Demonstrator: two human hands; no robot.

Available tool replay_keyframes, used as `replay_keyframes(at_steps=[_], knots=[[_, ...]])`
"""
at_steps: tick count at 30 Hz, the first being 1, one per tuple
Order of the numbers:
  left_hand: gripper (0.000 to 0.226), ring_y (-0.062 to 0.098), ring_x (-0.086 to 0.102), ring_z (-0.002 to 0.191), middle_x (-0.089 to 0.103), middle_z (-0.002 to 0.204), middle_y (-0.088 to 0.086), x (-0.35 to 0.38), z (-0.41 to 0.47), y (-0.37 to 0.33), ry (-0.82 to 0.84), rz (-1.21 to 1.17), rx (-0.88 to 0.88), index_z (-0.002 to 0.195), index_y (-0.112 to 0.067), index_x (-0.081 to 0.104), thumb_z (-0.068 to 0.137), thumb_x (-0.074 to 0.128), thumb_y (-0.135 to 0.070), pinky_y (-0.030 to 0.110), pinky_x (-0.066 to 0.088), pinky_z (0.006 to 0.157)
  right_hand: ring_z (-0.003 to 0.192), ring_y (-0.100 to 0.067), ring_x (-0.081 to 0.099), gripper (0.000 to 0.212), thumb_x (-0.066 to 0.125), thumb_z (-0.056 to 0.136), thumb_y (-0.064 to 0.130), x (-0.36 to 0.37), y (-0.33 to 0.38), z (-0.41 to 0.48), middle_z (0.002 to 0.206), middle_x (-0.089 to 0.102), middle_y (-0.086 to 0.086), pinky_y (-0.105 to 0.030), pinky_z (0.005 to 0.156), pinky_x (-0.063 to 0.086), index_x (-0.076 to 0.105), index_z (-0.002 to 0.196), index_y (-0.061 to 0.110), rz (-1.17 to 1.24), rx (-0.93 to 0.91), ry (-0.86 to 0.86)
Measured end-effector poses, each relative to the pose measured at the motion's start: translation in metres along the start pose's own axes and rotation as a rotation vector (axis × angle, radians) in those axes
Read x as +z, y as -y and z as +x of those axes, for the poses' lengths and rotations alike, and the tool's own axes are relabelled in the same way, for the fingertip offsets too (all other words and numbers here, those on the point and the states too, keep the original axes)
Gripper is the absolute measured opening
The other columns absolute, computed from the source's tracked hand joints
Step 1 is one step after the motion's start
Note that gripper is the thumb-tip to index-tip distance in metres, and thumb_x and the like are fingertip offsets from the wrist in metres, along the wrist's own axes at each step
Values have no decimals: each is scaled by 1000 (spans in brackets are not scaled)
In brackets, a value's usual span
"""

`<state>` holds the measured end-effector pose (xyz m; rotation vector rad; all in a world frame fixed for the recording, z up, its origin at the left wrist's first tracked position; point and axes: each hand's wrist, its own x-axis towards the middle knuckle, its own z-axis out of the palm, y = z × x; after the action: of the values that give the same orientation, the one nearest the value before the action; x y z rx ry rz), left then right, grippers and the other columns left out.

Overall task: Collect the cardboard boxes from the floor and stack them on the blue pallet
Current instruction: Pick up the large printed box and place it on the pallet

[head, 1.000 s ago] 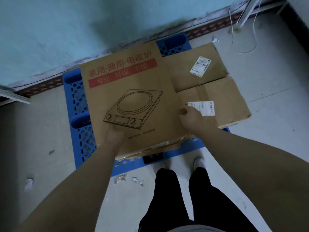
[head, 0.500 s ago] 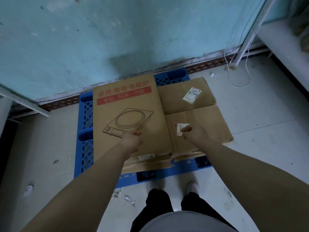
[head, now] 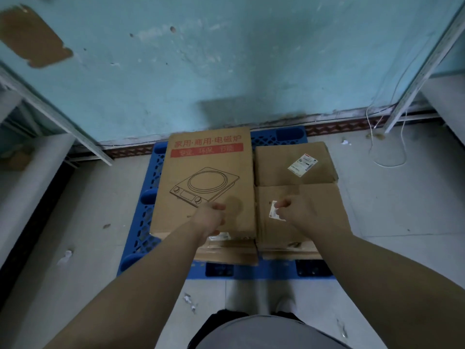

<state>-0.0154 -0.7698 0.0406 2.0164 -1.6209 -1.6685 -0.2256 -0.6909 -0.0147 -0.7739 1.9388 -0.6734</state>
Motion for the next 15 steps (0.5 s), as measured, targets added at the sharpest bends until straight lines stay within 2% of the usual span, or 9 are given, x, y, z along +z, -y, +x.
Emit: replay_keyframes(at_steps=[3, 5, 8, 11, 15], knots=[[34, 20, 60, 107, 60, 124, 8, -3, -11, 8, -1, -31, -9, 132, -12, 53, 98, 50, -13, 32, 49, 77, 107, -20, 55, 12, 60, 87, 15, 10, -1, -5, 110, 58, 0, -34, 98, 45, 68, 94, 20, -26, -22, 43], [33, 21, 60, 105, 60, 125, 9, -8, -15, 13, -25, -55, -12, 131, -11, 54, 98, 50, -11, 33, 48, 79, 107, -17, 53, 14, 56, 89, 16, 19, 3, -10, 108, 58, 4, -28, 94, 42, 66, 92, 24, -49, -53, 67], [31, 21, 59, 101, 59, 125, 9, -14, -24, 21, -52, -92, -9, 129, -9, 55, 98, 49, -9, 33, 47, 79, 104, -18, 58, 18, 53, 91, 15, 34, 11, -17, 109, 64, 1, -29, 90, 48, 70, 96, 20, -61, -93, 82], [32, 21, 57, 100, 59, 121, 10, -19, -36, 33, -46, -116, -9, 130, -9, 54, 98, 48, -9, 30, 45, 74, 104, -21, 58, 22, 51, 92, 13, 50, 14, -28, 112, 63, -1, -25, 81, 46, 70, 103, 17, -50, -72, 91], [32, 21, 58, 104, 58, 127, 10, -23, -54, 55, -46, -105, 1, 130, -9, 54, 98, 47, -9, 36, 47, 85, 103, -18, 54, 17, 56, 92, 15, 69, 12, -50, 104, 60, 1, -30, 94, 45, 68, 104, 15, -64, -77, 97]])
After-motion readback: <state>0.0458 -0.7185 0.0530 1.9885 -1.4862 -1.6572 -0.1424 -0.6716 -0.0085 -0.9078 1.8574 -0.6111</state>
